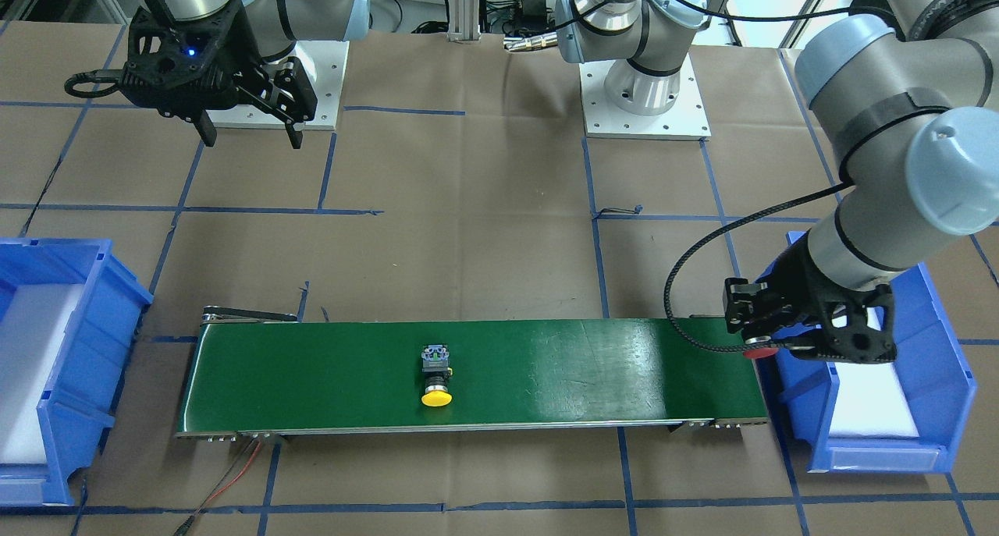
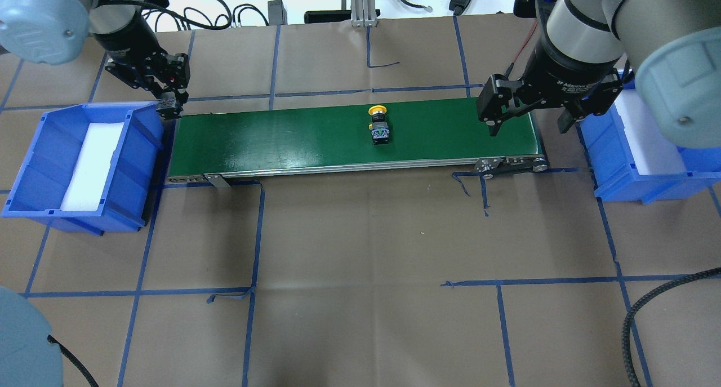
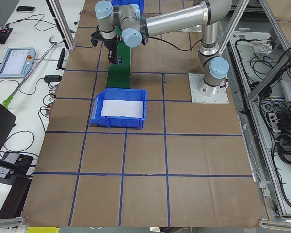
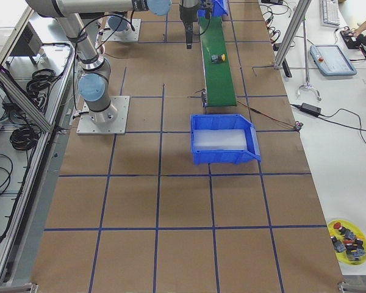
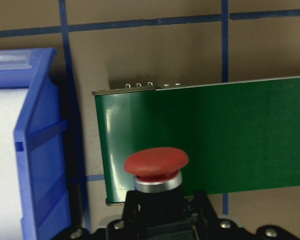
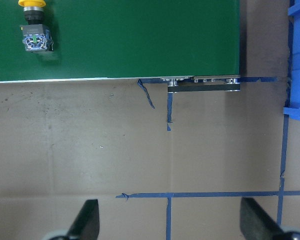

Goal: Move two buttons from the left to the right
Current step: 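Lift the red button out of the bin toward the conveyor with left gripper, then lower the red button onto the belt and open the left gripper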

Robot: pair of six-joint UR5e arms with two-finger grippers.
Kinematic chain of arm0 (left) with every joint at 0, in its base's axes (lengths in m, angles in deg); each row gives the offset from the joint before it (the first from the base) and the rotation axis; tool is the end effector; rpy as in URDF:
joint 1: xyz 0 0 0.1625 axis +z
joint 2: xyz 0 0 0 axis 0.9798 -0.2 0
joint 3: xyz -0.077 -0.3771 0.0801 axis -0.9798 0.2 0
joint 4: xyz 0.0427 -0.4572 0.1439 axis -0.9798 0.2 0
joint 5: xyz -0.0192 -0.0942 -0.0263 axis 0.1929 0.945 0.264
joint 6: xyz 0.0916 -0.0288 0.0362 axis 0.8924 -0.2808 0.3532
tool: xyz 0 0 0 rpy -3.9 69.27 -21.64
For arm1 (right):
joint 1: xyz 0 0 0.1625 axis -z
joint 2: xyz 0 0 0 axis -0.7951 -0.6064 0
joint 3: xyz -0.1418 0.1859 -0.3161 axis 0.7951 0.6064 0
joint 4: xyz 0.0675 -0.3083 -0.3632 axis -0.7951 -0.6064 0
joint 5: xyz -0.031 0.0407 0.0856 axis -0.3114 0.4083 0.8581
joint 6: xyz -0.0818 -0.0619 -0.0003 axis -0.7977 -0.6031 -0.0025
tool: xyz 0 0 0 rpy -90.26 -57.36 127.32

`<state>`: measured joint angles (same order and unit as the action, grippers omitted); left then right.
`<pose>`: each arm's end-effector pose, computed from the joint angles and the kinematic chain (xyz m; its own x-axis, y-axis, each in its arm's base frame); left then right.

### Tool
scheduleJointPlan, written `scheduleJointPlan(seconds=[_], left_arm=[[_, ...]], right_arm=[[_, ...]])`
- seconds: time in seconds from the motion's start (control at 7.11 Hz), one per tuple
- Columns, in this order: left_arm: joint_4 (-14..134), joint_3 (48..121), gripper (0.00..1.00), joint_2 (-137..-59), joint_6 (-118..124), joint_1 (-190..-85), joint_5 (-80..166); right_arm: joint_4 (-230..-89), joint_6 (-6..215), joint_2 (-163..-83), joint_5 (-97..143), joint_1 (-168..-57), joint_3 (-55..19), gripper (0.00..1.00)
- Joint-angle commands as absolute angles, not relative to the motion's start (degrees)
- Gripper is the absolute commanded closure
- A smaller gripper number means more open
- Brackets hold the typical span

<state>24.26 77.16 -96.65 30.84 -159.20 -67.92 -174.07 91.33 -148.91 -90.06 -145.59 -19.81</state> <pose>-0.0246 -0.6840 0.3325 -0.9977 0.0640 0.0211 0.0649 0.9969 0.0446 0.1595 -0.5215 0.4625 -1.0000 0.0028 0.0037 0.0027 0.9992 -0.0401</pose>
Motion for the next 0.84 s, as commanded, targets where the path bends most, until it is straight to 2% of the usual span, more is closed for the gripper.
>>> scheduleJointPlan(seconds=[0.0,0.28,0.7], left_arm=[[16.96,82.2,1.0,-98.45,30.6,-159.94,-68.08],[6.41,86.6,1.0,-100.65,32.35,-159.94,-68.26],[6.1,87.32,1.0,-102.76,34.3,-159.85,-68.34]], right_arm=[[-174.07,91.33,-149.05,-90.07,-145.39,-19.51,0.0],[-173.99,91.33,-149.05,-90.07,-145.57,-19.42,0.0],[-173.99,91.33,-149.14,-90.07,-145.83,-20.03,0.0]])
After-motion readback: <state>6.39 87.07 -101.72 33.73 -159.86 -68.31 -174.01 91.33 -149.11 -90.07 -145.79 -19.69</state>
